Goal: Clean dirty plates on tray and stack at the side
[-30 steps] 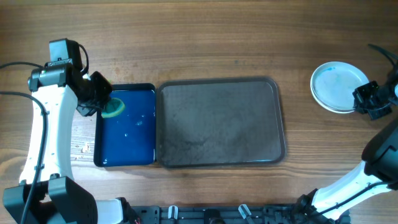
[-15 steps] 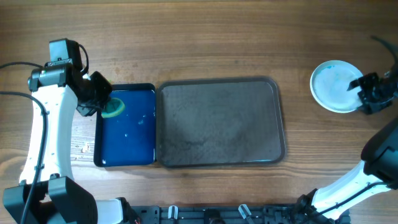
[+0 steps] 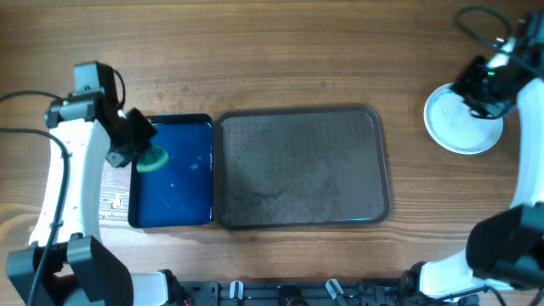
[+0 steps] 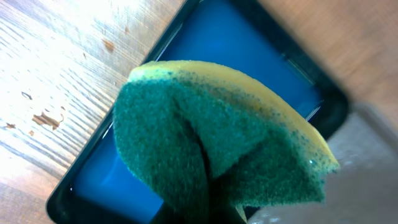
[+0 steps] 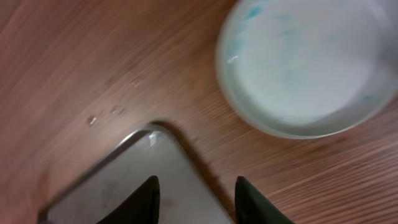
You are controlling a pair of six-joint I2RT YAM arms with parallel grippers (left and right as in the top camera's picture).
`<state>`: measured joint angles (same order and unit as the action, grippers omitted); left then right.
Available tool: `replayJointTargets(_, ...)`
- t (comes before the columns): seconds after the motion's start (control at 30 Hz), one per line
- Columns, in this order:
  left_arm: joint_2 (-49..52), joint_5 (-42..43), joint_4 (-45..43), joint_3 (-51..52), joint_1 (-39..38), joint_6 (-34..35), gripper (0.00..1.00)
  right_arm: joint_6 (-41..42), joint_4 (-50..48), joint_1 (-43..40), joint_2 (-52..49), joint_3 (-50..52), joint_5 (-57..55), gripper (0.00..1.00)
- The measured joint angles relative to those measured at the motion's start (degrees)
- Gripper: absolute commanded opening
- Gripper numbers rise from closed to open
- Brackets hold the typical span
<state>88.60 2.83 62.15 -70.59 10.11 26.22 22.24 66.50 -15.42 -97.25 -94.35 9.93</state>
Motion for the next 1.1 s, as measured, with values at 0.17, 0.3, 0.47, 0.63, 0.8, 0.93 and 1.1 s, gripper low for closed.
replayJointTargets(0.17,0.0,0.6,-5.8,8.9,-0.3,-2.9,0.04,-0.7,2.2,9.3,4.8,0.0,-1.0,0.48)
replayJointTargets(0.3,0.1,5.6,-13.4,15.2,-1.6,-7.8,0.04,-2.2,3.2,15.6,7.5,0.0,-1.2,0.50)
replayJointTargets(0.47,0.4,9.0,-18.8,16.3,-4.2,-13.8,0.05,-5.1,4.2,22.6,9.1,0.0,0.2,0.51)
replayJointTargets(0.63,0.9,9.3,-20.8,16.3,-5.7,-16.5,0.08,-6.1,5.3,28.1,9.2,0.0,1.0,0.52)
replayJointTargets(0.8,6.5,9.3,-20.8,16.3,-5.7,-17.0,0.09,-6.8,5.9,32.0,9.2,0.0,1.2,0.54)
replayJointTargets(0.93,10.3,9.3,-20.9,16.3,-5.7,-17.1,0.39,-7.4,6.6,33.8,9.2,0.0,1.2,0.56)
replayJointTargets(1.1,10.6,10.7,-21.1,16.1,-5.7,-17.4,1.00,-7.5,6.7,34.0,9.2,0.0,1.2,0.57)
